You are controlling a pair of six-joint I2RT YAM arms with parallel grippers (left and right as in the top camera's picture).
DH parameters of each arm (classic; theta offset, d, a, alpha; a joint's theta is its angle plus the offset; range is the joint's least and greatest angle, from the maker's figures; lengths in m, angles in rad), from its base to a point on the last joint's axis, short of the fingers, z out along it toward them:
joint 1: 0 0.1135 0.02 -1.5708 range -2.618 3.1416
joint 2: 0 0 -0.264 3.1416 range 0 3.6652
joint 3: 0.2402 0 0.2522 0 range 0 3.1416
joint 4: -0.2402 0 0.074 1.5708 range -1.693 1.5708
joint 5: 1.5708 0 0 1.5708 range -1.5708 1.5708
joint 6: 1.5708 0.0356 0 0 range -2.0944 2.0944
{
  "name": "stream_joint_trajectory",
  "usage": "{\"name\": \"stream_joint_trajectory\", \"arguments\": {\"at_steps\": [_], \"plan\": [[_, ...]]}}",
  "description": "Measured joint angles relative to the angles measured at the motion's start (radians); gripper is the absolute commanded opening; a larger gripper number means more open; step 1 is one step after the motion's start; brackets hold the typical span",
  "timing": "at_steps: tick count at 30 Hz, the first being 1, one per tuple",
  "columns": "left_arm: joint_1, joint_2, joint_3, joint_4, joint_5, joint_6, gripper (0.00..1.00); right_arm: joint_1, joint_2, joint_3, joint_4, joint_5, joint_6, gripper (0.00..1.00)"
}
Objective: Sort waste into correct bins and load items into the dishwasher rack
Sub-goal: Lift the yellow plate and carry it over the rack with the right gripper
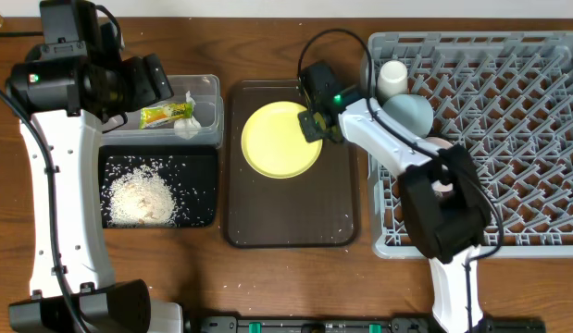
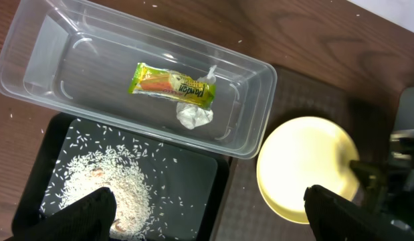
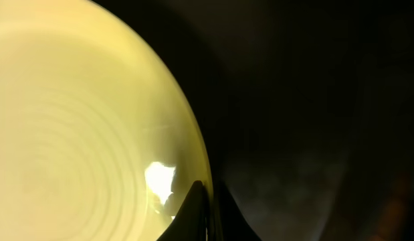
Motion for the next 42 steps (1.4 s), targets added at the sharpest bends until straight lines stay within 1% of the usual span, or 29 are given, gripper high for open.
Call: {"name": "stream_joint_trajectory", "arguments": {"at_steps": [4,8,11,14,17,20,23,27,31,42], "plan": [[0.0,0.0,0.0,0.0,0.0,0.0,0.93,0.001,-0.129,0.04,-0.002,0.115,-0.068,0.01],[0.0,0.0,0.0,0.0,0.0,0.0,0.93,-0.001,-0.331,0.078,0.037,0.383,-0.179,0.01],[0.0,0.0,0.0,0.0,0.0,0.0,0.93,-0.014,-0.466,0.107,0.074,0.606,-0.292,0.01],[0.0,0.0,0.0,0.0,0.0,0.0,0.93,-0.077,-0.561,0.119,0.079,0.773,-0.422,0.01],[0.0,0.0,0.0,0.0,0.0,0.0,0.93,-0.171,-0.583,0.119,0.063,0.858,-0.504,0.01],[0.0,0.0,0.0,0.0,0.0,0.0,0.93,-0.275,-0.563,0.118,0.007,0.895,-0.545,0.01],[0.0,0.0,0.0,0.0,0.0,0.0,0.93,-0.36,-0.53,0.116,-0.062,0.911,-0.547,0.01],[0.0,0.0,0.0,0.0,0.0,0.0,0.93,-0.424,-0.486,0.111,-0.162,0.903,-0.524,0.01],[0.0,0.0,0.0,0.0,0.0,0.0,0.93,-0.445,-0.431,0.111,-0.217,0.889,-0.476,0.01],[0.0,0.0,0.0,0.0,0.0,0.0,0.93,-0.446,-0.256,0.111,-0.249,0.771,-0.429,0.01]]}}
